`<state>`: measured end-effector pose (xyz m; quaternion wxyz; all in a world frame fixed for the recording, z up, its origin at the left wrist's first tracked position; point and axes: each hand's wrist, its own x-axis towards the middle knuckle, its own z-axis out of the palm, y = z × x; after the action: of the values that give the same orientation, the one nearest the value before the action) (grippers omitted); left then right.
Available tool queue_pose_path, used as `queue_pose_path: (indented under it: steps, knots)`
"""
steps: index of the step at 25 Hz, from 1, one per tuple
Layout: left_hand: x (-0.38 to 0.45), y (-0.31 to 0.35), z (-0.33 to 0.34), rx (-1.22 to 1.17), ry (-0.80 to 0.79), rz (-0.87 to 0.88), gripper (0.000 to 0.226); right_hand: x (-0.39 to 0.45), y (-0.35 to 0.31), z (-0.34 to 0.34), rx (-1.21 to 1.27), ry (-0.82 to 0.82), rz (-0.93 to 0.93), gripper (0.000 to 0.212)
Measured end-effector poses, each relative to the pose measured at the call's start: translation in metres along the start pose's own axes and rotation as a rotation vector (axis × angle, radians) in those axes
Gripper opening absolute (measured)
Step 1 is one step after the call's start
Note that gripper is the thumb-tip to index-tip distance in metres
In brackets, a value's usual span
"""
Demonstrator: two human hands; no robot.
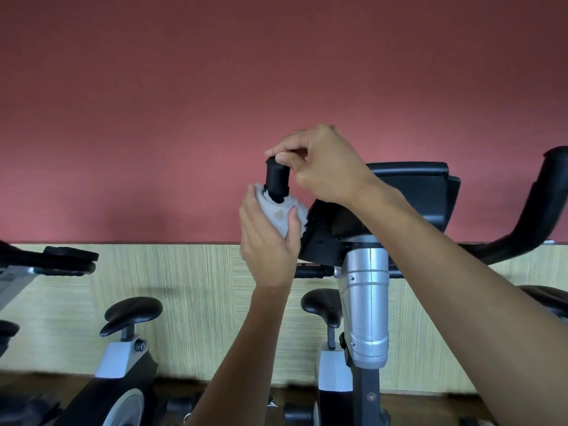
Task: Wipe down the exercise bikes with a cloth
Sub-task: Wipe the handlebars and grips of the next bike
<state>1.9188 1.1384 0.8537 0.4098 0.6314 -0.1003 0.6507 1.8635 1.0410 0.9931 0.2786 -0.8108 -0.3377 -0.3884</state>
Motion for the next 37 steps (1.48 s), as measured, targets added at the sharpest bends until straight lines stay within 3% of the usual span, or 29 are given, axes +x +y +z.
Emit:
queue_pose_path:
  steps: [3, 9, 14, 18, 25, 32, 35, 37]
  knots:
    - [-0.006, -0.007, -0.012, -0.082, -0.134, -0.059, 0.068, 0.001, -0.001, 0.001, -0.022, 0.017, -0.004, 0.022]
    - [0.032, 0.02, -0.003, -0.122, -0.035, -0.079, 0.062, -0.002, -0.001, 0.0, -0.01, 0.003, -0.015, 0.026]
    - [-0.009, -0.009, -0.013, -0.224, -0.116, -0.179, 0.065, 0.0, -0.002, 0.002, -0.032, 0.0, -0.002, 0.024]
    - [0.036, 0.024, -0.002, -0.117, -0.065, -0.109, 0.061, -0.001, -0.002, -0.001, -0.03, -0.006, -0.026, 0.026]
    - [0.004, -0.013, -0.011, -0.277, -0.139, -0.157, 0.059, -0.002, -0.003, 0.001, -0.031, 0.012, -0.002, 0.023]
    - [0.017, 0.005, 0.001, -0.12, 0.01, -0.035, 0.057, -0.005, -0.001, 0.004, -0.01, 0.029, -0.013, 0.022]
    - [-0.007, -0.024, -0.009, -0.105, -0.115, 0.05, 0.059, -0.008, -0.001, 0.008, 0.015, 0.061, -0.017, 0.022]
    - [-0.005, -0.03, -0.02, -0.115, -0.267, 0.015, 0.063, -0.009, -0.003, 0.008, 0.029, 0.066, 0.002, 0.022]
